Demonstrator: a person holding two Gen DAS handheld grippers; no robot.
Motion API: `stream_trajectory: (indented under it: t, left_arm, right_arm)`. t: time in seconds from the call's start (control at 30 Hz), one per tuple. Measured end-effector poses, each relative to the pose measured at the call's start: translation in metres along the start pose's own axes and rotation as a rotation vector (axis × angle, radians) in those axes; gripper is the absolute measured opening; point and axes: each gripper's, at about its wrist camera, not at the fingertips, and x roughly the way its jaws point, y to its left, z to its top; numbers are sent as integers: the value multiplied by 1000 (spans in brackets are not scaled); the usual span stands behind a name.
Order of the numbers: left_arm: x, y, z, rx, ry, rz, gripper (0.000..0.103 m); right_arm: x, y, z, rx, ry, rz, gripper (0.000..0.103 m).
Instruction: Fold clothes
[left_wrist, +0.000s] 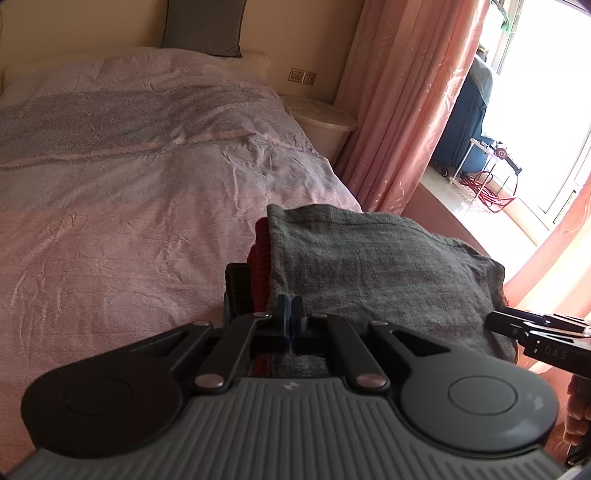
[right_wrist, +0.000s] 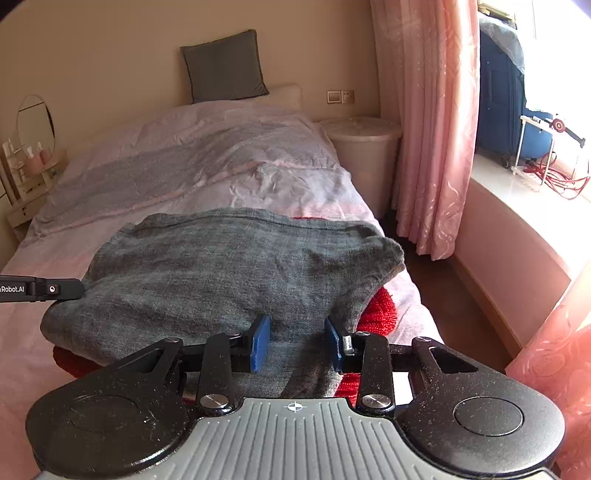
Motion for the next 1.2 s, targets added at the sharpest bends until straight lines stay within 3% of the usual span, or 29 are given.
stream_trajectory:
  t: [0.17,0.33,0.5,0.57,0.6,0.63,0.7,1.2]
  left_arm:
    - [-29,-11,-10,3,11,7,2]
    - [-20,-18,-22,-3,87,63,4]
    - [-45,-29,-16,1,100,95,6]
    - [-57,-35,-18,-2,106,106,8]
    - [-63,-38,-18,-4,109,112,11]
    - [-68,-42,-20,-8,116,119,14]
    - [-79,-49,-22,-19,132,132,23]
    - [-157,-87,-31,24,106,173,35]
  right_arm:
    - [-33,5,-6,3,-26,28,36]
    - [-15,10,-24,2,73,1,36]
    - [-38,12,-18,33,64,-3,36]
    - [-49,15,-19,34,62,-10,45]
    - [-55,17,-20,36,60,-16,66]
    - [-61,18,-21,38,58,-22,74]
    - [-76,23,-27,46,57,-19,74]
    - [-143,42,-32,90,65,-26,75]
